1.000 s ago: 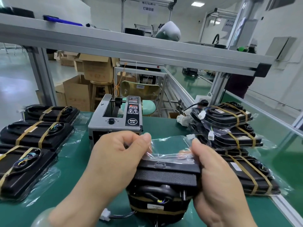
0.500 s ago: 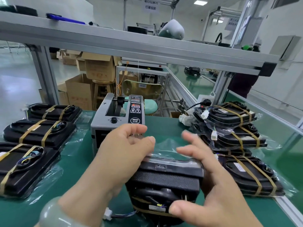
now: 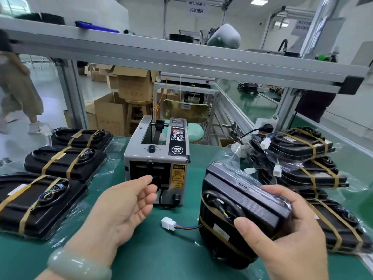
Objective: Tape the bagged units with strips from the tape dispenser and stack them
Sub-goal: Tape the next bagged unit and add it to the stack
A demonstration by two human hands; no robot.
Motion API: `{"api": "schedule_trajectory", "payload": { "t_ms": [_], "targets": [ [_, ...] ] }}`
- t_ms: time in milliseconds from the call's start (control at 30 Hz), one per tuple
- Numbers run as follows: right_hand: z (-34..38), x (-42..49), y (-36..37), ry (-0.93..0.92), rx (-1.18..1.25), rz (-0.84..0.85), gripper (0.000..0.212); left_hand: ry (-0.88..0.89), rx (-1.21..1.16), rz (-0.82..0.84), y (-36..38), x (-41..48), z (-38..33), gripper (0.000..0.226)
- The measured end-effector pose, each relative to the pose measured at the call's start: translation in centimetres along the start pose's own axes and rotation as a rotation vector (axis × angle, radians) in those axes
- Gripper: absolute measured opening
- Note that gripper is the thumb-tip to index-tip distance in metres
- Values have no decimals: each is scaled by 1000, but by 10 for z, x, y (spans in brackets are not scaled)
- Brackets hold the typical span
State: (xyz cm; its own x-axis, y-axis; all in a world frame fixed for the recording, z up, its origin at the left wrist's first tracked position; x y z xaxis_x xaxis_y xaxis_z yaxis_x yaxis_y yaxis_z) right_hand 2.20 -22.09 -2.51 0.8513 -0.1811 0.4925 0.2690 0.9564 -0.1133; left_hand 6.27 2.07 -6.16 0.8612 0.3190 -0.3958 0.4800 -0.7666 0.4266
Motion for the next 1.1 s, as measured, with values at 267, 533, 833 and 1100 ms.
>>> {"api": "schedule_trajectory", "payload": {
  "t_ms": [267, 533, 833, 1100],
  "targets": [
    [-1, -1, 1, 16, 3, 0, 65, 12, -46, -40, 6, 11, -5, 6],
    [-5, -3, -1, -18, 6, -8, 62, -5, -42, -86, 2, 16, -3, 10],
    [-6, -4, -1, -29, 11, -23, 62, 13, -61, -87, 7, 22, -6, 11],
    [-5, -5, 0, -55, -35, -41, 59, 104, 0, -179, 9, 29, -5, 11]
  ]
}}
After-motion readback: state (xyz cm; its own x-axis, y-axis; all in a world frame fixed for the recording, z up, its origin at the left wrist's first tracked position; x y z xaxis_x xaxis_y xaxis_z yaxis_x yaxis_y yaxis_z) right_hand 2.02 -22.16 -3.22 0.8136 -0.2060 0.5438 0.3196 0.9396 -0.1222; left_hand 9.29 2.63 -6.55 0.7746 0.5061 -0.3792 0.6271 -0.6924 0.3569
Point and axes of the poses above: each hand's wrist, its own x-axis towards the middle knuckle, its own y-axis out of the palm, z = x × y, the point moved 3 cm from there along x, towards the middle knuckle, and after that the axes turned 8 degrees about -x, right-handed, at the moved point
